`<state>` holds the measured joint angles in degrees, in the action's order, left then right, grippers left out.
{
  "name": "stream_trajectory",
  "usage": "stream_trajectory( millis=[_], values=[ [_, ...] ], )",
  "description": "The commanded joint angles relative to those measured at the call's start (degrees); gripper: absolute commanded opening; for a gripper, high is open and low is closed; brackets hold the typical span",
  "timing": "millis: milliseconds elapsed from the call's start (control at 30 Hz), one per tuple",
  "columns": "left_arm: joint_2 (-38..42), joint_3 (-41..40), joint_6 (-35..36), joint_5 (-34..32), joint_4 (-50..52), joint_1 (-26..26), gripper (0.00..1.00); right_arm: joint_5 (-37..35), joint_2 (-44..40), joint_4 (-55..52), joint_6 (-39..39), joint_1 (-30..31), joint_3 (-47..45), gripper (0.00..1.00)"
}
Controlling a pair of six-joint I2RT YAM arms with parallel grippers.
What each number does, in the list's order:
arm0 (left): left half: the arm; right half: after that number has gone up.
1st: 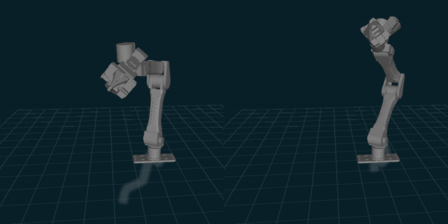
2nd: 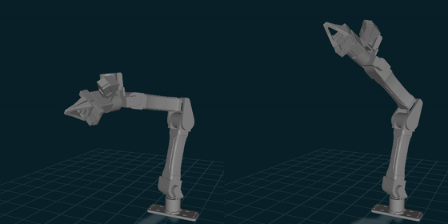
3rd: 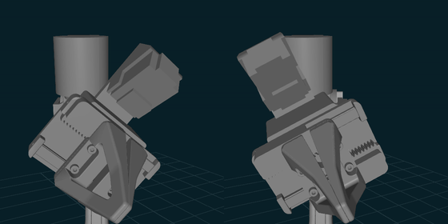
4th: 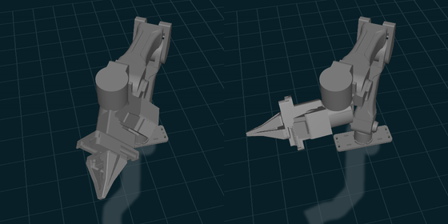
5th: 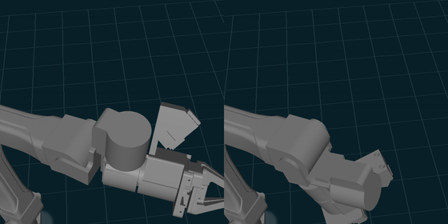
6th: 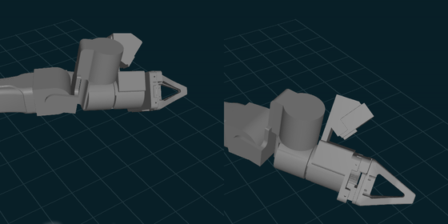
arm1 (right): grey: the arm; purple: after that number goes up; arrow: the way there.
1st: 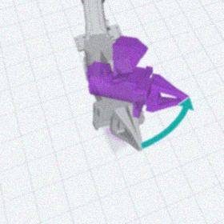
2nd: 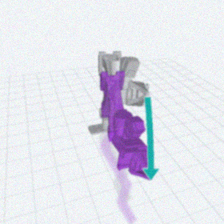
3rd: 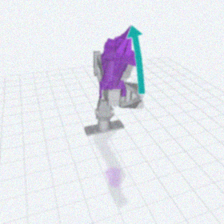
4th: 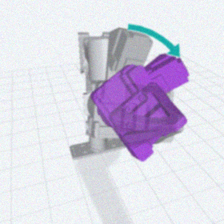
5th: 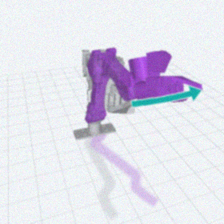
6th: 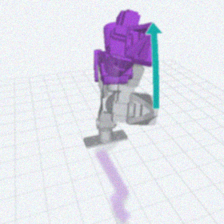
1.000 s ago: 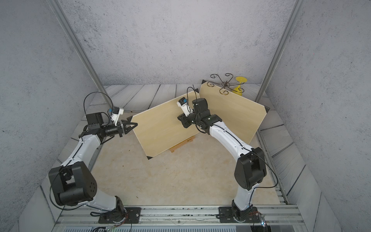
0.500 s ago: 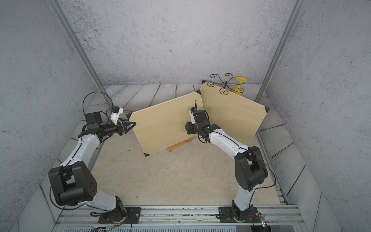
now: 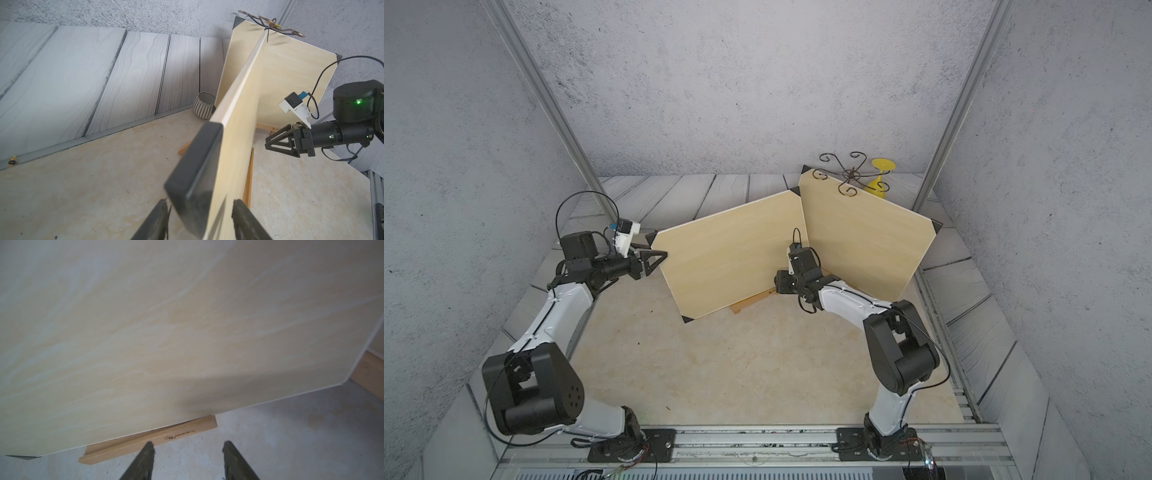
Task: Assemble the easel
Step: Place the drawing board on the easel, then adjust the easel at the center of the board.
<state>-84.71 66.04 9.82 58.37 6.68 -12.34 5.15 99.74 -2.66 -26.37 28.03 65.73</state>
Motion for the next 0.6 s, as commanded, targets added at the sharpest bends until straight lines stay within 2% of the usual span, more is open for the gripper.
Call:
stream_trajectory(
  millis=[0, 233, 567],
  values=[
    [0.55, -1.77, -2.48, -1.25, -3.27, 0.64, 0.53, 3.63, 0.23, 5.0, 0.53, -0.6, -0.34, 0.56],
    [2.3, -4.36, -6.57, -4.84, -8.09, 2.48, 0.52, 7.24, 3.99, 8.76, 1.99, -1.36, -0.43, 0.59],
    [3.09, -5.25, -9.64, -7.97, -8.7, 3.07, 0.52, 9.87, 6.18, 11.02, 4.12, -2.15, -3.15, 0.63]
  ],
)
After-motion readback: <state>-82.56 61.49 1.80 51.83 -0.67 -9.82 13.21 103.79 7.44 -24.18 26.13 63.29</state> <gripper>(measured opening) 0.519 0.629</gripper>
